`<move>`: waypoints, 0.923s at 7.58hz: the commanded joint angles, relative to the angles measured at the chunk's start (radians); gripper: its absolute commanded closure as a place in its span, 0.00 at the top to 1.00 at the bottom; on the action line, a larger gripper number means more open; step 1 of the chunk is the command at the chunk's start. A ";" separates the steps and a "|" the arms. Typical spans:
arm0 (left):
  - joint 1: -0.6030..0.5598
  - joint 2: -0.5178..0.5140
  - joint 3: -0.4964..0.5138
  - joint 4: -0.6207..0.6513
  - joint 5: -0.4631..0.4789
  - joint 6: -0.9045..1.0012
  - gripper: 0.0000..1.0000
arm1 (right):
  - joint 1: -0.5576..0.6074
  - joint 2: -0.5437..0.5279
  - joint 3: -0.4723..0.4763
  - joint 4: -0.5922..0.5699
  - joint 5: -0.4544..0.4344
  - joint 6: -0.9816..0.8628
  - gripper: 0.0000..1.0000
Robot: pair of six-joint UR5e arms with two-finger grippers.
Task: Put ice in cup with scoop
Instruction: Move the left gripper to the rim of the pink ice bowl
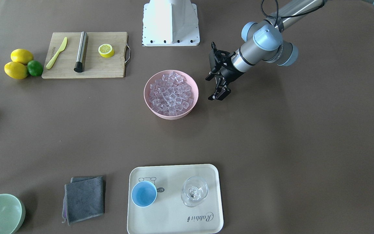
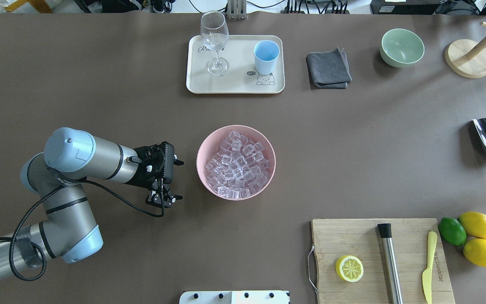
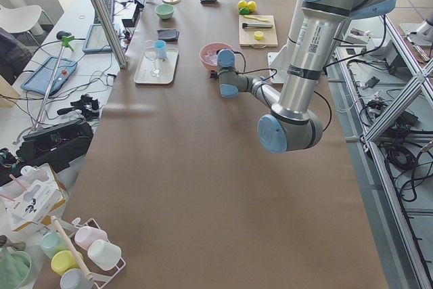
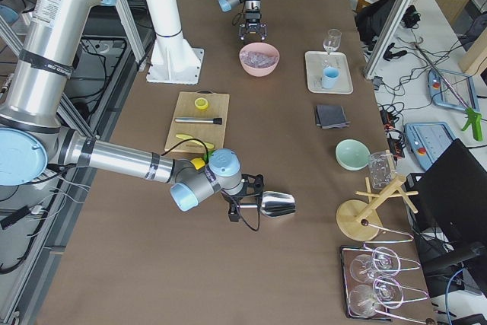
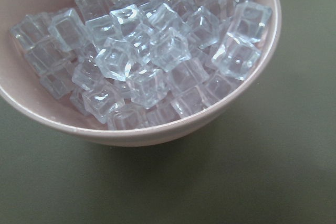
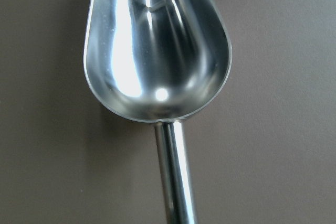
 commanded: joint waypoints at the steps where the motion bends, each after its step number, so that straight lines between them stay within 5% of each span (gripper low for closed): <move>1: -0.002 -0.029 0.037 -0.004 0.040 0.000 0.99 | -0.010 0.026 -0.022 0.020 -0.003 0.008 0.88; 4: -0.008 -0.060 0.060 0.002 0.046 -0.008 0.99 | -0.016 0.041 -0.043 0.021 -0.003 0.006 0.80; 7: -0.009 -0.092 0.080 0.008 0.047 -0.022 0.99 | -0.017 0.040 -0.043 0.024 0.003 -0.001 0.47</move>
